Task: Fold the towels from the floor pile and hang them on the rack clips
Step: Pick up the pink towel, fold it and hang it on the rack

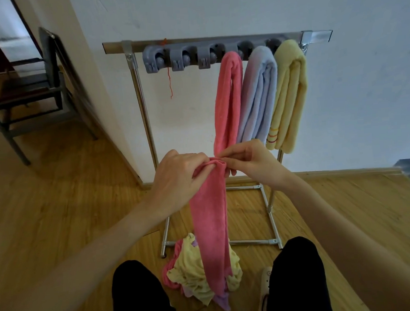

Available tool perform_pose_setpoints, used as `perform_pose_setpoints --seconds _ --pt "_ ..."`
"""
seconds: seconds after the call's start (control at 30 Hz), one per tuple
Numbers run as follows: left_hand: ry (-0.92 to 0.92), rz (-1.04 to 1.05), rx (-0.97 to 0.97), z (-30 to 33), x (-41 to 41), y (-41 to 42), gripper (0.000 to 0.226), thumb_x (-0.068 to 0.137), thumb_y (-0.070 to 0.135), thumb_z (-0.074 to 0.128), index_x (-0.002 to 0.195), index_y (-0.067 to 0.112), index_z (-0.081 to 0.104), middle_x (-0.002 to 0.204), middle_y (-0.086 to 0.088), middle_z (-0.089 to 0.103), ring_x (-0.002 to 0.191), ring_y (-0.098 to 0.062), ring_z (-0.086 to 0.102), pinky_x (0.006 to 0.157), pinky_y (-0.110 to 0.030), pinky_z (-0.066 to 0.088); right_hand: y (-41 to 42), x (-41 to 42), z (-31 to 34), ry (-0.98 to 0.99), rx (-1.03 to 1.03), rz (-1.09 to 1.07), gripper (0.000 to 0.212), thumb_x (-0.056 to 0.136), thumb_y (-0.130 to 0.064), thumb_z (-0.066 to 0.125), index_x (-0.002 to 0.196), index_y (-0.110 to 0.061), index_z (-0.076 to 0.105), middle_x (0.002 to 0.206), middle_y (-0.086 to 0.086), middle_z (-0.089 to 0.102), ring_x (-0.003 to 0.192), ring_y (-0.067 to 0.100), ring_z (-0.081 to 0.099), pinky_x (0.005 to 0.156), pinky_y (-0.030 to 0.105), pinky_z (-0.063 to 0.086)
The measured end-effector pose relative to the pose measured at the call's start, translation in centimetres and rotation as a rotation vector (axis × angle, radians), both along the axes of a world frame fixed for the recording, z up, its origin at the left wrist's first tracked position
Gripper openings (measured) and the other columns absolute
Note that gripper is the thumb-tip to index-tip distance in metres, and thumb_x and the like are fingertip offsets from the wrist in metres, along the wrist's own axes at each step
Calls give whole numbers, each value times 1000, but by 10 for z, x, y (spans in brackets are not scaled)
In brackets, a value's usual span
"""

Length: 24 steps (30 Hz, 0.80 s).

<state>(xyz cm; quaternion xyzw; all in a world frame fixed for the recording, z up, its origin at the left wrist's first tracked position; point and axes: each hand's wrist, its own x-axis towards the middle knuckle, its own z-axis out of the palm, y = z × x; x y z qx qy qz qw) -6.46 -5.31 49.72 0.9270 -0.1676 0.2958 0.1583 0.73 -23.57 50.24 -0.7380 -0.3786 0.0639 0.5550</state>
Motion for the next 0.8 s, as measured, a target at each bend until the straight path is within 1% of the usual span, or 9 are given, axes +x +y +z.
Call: perform_pose_setpoints --seconds 0.13,0.2,0.27,0.33,0.4,0.5,0.6,0.7,0.8 --pt "-7 30 -44 1 4 -1 30 93 40 51 89 17 69 67 9 64 56 -5 56 69 -27 45 -3 -3 2 25 24 18 22 84 1 65 106 -1 69 88 9 73 79 20 70 70 22 54" --pt "-12 42 -63 5 7 -4 26 93 37 55 89 16 69 66 9 64 55 -6 55 67 -26 45 -1 -5 0 -41 29 -16 27 80 1 71 106 -4 69 91 10 73 82 24 70 74 28 57" --pt "-17 51 -70 9 10 -8 24 92 37 57 89 17 70 65 9 63 55 -6 54 69 -26 44 1 -3 -2 -105 42 -84 27 79 0 73 105 -5 69 89 9 73 79 24 68 71 27 56" --pt "-24 49 -53 13 12 -9 24 90 39 58 90 18 70 68 9 64 57 -6 55 74 -27 43 2 1 -4 -175 37 -158 22 81 -1 71 103 -6 70 87 3 72 75 15 65 67 22 52" --pt "-37 35 -9 19 14 -6 24 89 39 59 93 18 71 72 7 68 61 -8 57 78 -27 41 3 6 -7 -214 39 -233 19 82 0 69 99 -9 70 86 -5 69 76 7 63 70 21 50" --pt "-68 -23 63 28 12 2 20 88 31 63 97 15 71 80 4 71 67 -11 61 79 -27 35 9 7 -11 -169 95 -306 21 85 6 61 100 -7 67 88 -4 67 83 14 65 78 31 55" --pt "-88 -38 99 27 8 11 22 88 30 62 100 13 70 85 2 71 74 -14 63 79 -28 35 18 4 -11 -129 106 -302 17 86 5 59 100 -3 67 86 -4 66 82 18 66 73 39 58" --pt "-102 -23 6 12 1 21 29 87 30 62 110 12 66 100 -3 67 93 -16 60 88 -30 41 25 3 -8 -107 109 -285 14 86 2 62 99 -1 67 85 -2 66 81 16 65 71 41 58" --pt "-20 64 -230 -16 -11 33 57 76 29 76 125 12 54 121 -5 51 112 -12 47 96 -18 37 29 0 -12 -34 118 -283 12 86 3 62 96 -4 66 78 -6 64 74 17 64 66 45 58"
